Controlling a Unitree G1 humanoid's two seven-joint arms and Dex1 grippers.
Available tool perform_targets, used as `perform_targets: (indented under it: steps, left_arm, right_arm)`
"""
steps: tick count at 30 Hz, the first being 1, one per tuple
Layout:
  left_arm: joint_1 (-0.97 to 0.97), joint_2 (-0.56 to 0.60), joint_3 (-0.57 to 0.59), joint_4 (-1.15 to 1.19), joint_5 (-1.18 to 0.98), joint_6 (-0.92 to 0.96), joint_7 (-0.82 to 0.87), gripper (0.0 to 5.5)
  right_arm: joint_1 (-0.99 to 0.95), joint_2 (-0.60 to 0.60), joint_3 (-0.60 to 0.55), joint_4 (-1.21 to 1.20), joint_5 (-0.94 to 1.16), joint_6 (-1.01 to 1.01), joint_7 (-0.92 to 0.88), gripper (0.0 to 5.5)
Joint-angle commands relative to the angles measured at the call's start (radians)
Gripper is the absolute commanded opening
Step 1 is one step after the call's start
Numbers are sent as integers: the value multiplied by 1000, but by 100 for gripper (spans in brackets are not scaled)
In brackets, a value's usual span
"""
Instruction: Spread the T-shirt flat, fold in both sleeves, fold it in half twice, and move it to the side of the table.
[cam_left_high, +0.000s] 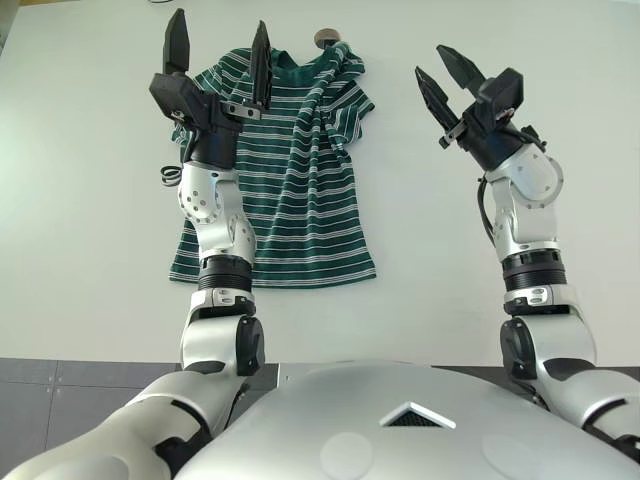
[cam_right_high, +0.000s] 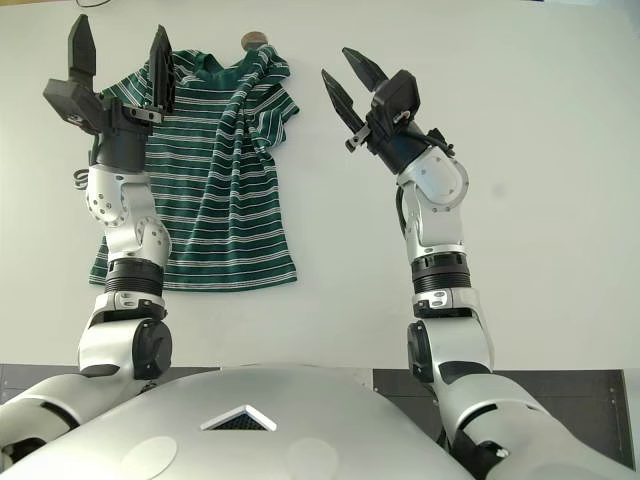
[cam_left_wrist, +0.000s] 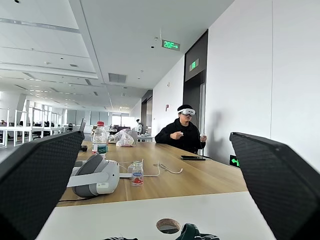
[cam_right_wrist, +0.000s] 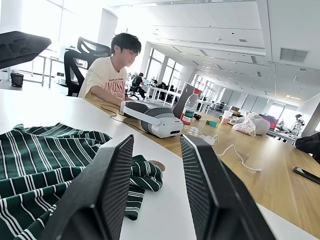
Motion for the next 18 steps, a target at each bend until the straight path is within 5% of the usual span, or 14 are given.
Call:
perform_targets:
  steps: [1, 12, 18]
  left_arm:
    - [-17, 1, -8, 24, 31, 1, 17, 548]
    - [-55, 8, -26, 115, 239, -43, 251, 548]
    - [-39, 47, -53, 104, 362, -85, 354, 548]
  right_arm:
    - [13, -10, 1, -26, 13, -5, 12, 174]
    - [41, -55, 43, -71, -75, -37, -16, 174]
    - [65, -96, 186, -65, -252, -103, 10, 174]
